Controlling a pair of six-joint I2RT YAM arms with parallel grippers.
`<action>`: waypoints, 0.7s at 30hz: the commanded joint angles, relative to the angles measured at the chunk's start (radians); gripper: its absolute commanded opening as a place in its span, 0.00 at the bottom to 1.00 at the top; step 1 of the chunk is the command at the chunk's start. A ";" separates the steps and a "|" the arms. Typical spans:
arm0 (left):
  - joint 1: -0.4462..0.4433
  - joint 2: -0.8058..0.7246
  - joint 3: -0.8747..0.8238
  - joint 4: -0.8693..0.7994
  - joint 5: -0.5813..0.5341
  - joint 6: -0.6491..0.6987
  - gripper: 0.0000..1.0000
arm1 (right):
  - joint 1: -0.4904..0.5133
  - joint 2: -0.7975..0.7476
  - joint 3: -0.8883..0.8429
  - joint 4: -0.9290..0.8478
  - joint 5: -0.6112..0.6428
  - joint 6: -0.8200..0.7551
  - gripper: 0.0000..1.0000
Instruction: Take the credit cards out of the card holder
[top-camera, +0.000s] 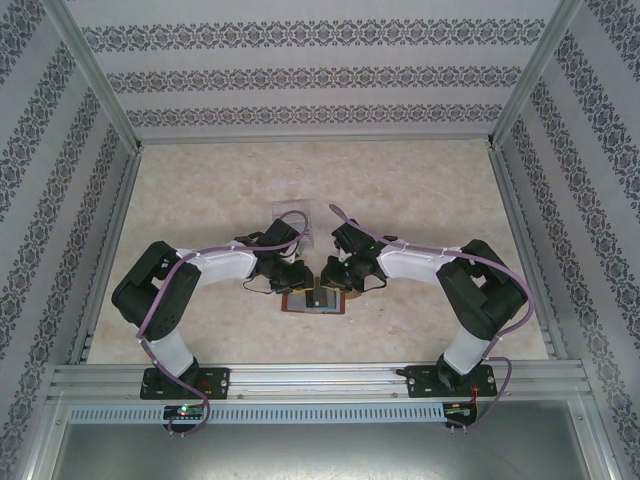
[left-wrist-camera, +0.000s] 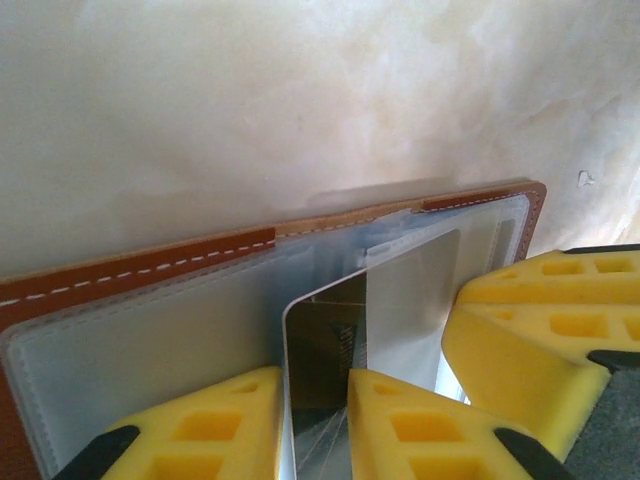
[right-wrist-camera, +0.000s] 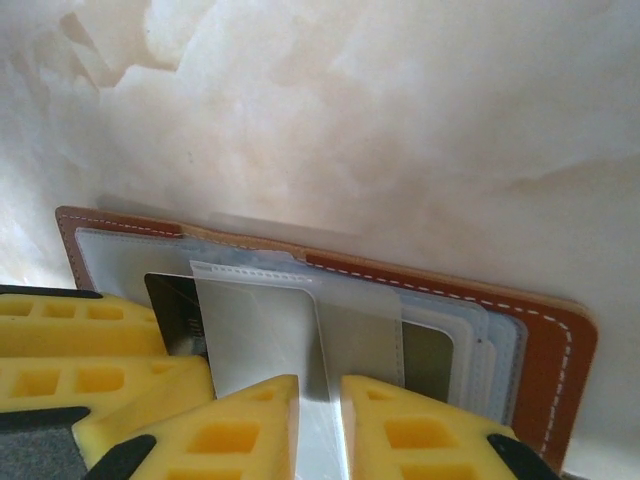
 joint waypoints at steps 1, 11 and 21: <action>0.013 -0.013 -0.013 0.032 0.018 -0.009 0.19 | 0.008 0.025 -0.002 -0.017 0.010 0.004 0.20; 0.025 -0.049 -0.022 0.013 0.002 -0.001 0.09 | 0.008 -0.008 -0.002 -0.066 0.058 -0.009 0.20; 0.035 -0.086 -0.024 -0.054 -0.021 0.032 0.06 | 0.004 -0.021 0.001 -0.095 0.086 -0.020 0.21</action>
